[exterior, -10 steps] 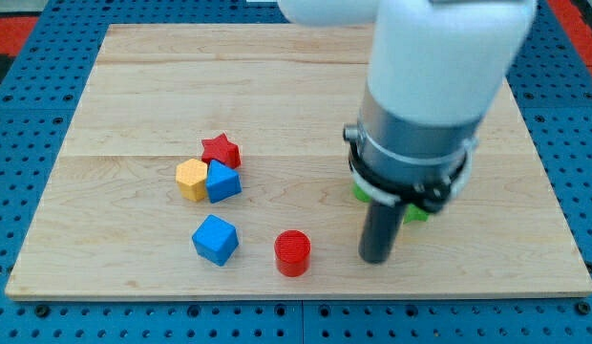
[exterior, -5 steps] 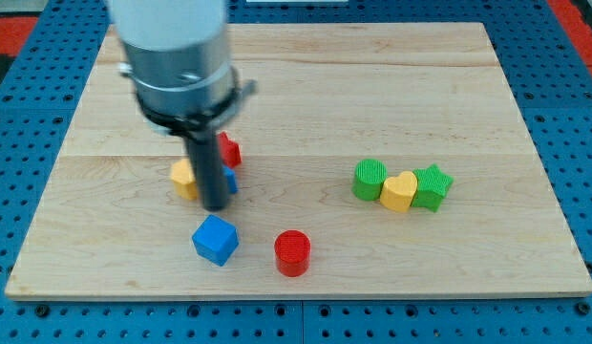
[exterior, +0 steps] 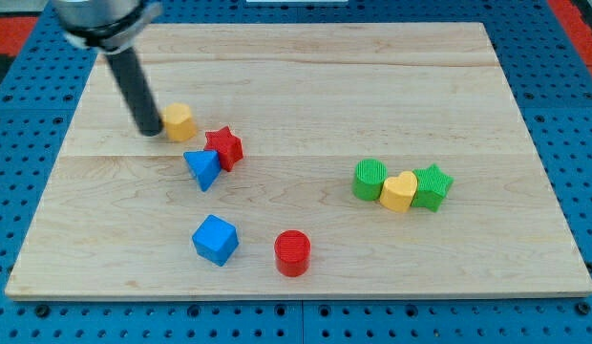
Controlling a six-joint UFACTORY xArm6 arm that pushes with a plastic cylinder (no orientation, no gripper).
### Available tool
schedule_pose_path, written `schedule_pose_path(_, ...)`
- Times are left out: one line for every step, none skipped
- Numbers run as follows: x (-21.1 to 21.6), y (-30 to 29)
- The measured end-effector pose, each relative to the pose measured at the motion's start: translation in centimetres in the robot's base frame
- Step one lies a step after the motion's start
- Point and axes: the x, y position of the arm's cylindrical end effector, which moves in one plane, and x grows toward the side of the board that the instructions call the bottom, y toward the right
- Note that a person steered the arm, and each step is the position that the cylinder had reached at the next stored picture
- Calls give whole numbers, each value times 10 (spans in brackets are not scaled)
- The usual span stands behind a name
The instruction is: Push yellow hexagon closer to the green circle
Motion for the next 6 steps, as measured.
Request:
schedule_pose_path(-11,52)
schedule_pose_path(-49,64)
schedule_pose_path(-50,101)
schedule_pose_path(-71,133)
schedule_pose_path(-94,162)
schedule_pose_path(-80,178)
